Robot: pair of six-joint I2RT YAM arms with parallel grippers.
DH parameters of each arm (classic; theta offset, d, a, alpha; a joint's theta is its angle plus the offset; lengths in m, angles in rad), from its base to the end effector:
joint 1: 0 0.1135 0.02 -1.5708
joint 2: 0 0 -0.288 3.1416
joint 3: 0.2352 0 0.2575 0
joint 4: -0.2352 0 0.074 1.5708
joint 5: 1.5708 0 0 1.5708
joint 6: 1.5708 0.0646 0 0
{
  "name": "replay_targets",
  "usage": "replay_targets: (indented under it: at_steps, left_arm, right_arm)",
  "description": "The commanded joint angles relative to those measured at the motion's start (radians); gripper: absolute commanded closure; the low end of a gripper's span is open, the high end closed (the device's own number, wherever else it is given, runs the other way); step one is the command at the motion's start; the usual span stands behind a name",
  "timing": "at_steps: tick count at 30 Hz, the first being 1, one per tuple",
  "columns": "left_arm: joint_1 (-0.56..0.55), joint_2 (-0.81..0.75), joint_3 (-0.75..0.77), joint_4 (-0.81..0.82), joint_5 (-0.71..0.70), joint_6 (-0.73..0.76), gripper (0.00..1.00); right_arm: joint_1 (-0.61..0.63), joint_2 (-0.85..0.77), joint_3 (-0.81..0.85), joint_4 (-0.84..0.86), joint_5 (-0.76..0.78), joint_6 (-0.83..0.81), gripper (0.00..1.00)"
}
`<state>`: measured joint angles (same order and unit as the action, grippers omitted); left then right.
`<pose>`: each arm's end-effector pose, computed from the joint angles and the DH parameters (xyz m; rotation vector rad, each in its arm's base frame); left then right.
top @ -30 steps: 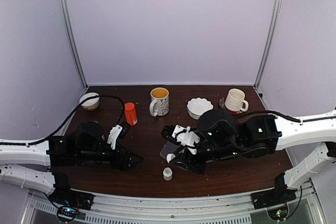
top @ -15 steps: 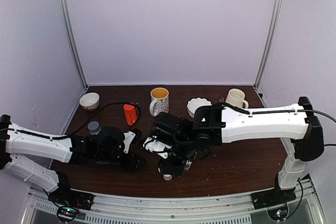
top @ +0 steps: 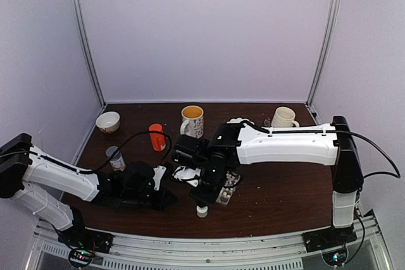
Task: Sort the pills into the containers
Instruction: Place the lid of the pill bottle on the pill bottle.
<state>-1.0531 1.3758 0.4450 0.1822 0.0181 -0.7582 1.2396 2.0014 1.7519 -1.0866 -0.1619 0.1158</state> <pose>0.1293 -0.2295 0.1367 0.3784 2.4799 -0.8745 0.1299 0.4098 0.2375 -1.6399 2.5503 0.4157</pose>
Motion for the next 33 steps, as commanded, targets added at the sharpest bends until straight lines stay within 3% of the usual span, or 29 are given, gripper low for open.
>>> replay_targets:
  at_steps: [1,14,33]
  left_arm:
    - [0.001,0.032,-0.011,0.155,0.065,-0.035,1.00]
    - [0.022,0.079,-0.086,0.274,0.085,-0.117,1.00]
    - [0.048,0.033,-0.108,0.211,0.075,-0.111,1.00]
  right_arm:
    - [-0.001,0.026,0.035,-0.067,-0.022,-0.020,0.83]
    - [-0.014,0.083,0.086,-0.104,-0.012,-0.025,0.84]
    - [-0.017,0.149,0.168,-0.170,0.035,-0.044,0.85]
